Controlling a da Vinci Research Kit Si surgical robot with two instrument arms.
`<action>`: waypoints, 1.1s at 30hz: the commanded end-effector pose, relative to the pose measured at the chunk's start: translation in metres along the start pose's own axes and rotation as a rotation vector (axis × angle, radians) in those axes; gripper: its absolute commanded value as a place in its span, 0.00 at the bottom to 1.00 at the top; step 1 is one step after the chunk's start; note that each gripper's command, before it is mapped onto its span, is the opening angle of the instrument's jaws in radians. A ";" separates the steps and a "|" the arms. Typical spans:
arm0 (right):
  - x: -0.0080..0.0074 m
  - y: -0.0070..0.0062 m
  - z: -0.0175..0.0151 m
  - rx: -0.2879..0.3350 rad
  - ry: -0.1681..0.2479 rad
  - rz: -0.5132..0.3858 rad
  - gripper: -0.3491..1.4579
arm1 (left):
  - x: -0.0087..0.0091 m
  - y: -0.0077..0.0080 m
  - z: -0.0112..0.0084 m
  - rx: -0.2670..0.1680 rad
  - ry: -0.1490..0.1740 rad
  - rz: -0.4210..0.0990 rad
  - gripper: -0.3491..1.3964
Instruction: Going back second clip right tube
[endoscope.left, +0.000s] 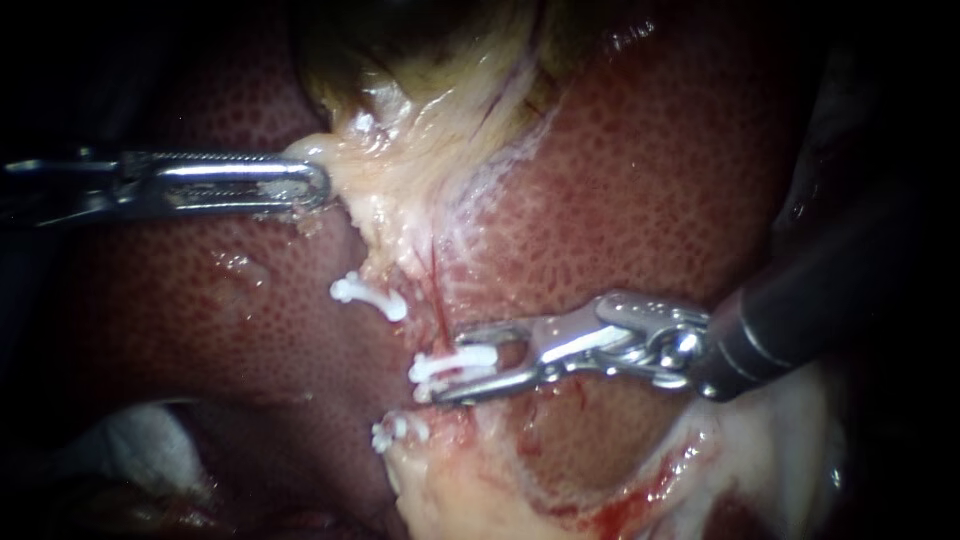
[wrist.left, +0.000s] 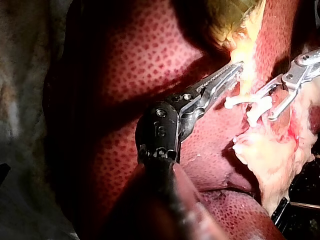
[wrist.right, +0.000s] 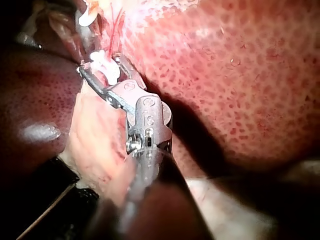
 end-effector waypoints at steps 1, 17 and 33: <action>0.0004 -0.0002 -0.0011 0.003 -0.001 -0.012 0.47 | 0.0000 0.0000 0.0000 0.000 0.000 0.000 0.00; 0.0054 -0.0034 -0.0106 0.021 -0.004 -0.112 0.47 | -0.0004 -0.0002 0.0004 0.002 0.001 0.003 0.00; 0.0053 -0.0034 -0.0109 0.021 -0.005 -0.118 0.47 | -0.0046 -0.0025 0.0084 0.006 -0.034 0.019 0.00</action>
